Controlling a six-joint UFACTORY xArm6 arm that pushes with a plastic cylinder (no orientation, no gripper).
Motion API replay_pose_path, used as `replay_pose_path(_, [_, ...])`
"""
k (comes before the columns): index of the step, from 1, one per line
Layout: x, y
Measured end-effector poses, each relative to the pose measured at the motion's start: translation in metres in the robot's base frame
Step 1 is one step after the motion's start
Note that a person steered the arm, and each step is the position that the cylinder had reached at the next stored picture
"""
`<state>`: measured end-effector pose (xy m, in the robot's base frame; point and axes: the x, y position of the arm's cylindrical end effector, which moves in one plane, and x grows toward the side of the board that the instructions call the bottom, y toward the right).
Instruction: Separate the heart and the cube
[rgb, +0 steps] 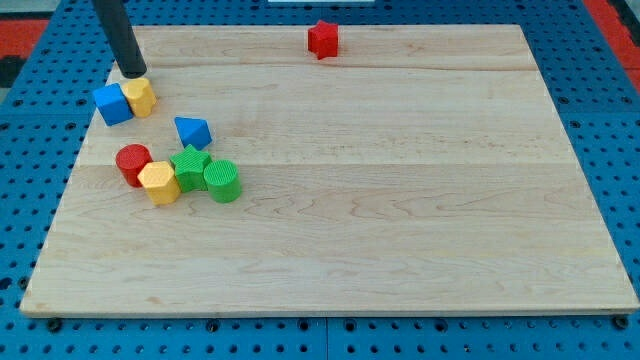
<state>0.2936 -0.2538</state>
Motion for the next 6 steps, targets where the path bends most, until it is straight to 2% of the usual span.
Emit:
replay_pose_path(1, [0.056, -0.008])
replay_pose_path(2, [0.087, 0.024])
replay_pose_path(6, [0.092, -0.051])
